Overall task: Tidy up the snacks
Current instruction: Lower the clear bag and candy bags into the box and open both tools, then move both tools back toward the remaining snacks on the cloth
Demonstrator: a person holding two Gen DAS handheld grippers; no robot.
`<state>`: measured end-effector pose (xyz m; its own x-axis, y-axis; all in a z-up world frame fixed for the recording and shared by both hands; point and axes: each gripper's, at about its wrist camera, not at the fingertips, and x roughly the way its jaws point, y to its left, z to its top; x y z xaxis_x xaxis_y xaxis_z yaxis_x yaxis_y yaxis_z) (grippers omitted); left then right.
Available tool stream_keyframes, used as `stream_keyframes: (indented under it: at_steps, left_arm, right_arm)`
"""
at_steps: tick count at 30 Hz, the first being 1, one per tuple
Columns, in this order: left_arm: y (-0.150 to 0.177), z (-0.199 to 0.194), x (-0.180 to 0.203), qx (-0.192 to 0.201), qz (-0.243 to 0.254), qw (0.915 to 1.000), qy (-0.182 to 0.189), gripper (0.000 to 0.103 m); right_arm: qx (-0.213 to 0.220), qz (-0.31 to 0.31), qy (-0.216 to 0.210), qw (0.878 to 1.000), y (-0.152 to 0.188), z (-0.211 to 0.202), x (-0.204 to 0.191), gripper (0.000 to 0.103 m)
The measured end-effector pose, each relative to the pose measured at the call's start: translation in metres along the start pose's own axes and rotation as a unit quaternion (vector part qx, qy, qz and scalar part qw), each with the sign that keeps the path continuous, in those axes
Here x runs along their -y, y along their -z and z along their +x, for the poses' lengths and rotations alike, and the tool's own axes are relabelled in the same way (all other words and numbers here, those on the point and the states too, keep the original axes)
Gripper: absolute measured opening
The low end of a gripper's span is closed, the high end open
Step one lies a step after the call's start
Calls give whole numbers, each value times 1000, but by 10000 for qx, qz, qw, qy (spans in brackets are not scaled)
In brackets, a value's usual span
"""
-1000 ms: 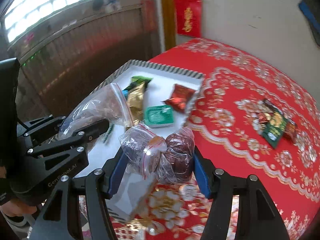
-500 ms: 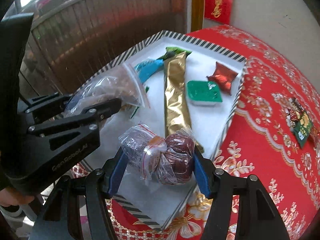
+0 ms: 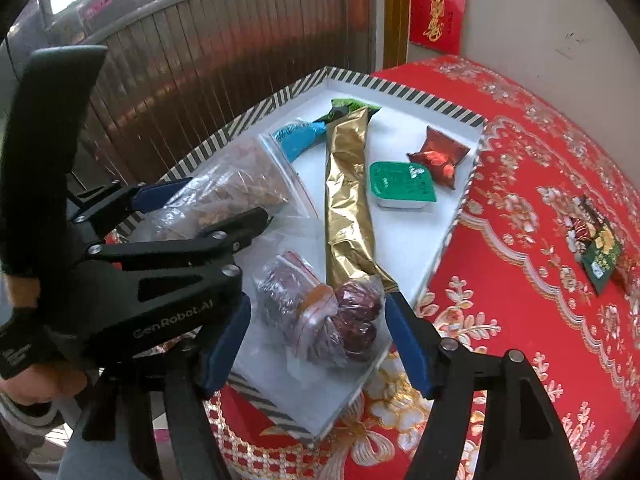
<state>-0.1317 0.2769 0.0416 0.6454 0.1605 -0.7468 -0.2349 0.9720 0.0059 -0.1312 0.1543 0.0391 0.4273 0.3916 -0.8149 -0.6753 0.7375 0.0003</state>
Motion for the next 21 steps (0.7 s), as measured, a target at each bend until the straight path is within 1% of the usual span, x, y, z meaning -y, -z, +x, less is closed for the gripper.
stream_keyframes:
  at_steps: [1, 5, 7, 9, 11, 14, 18, 19, 21]
  left_arm:
    - [-1, -3, 2, 56, 34, 10000, -20, 80]
    - [-7, -13, 8, 174, 78, 9998, 38, 85]
    - [-14, -18, 13, 214, 64, 9996, 154, 86]
    - [-21, -23, 20, 254, 55, 9992, 295, 86]
    - [-27, -26, 30, 278, 62, 9987, 416, 91]
    - [-37, -26, 53, 201, 177, 9973, 685, 91]
    - [-46, -23, 88, 110, 437, 9948, 912, 92]
    - [-48, -22, 96, 74, 475, 9942, 967, 92]
    - [-53, -17, 118, -63, 569, 9915, 1171, 92]
  right_arm:
    - [30, 14, 14, 10000, 0, -3, 2, 71]
    - [231, 208, 30, 9995, 3, -21, 20, 74]
    - [312, 372, 66, 9988, 5, -28, 33, 80]
    - [356, 576, 162, 9976, 10, -33, 52, 80]
    - [367, 797, 244, 9958, 14, -35, 71, 80]
    - [329, 1123, 450, 9921, 23, -37, 104, 80]
    - [277, 1539, 793, 9845, 36, -44, 153, 80]
    - [253, 1663, 901, 9816, 41, -47, 169, 80]
    - [214, 1806, 1052, 9777, 48, -52, 189, 80]
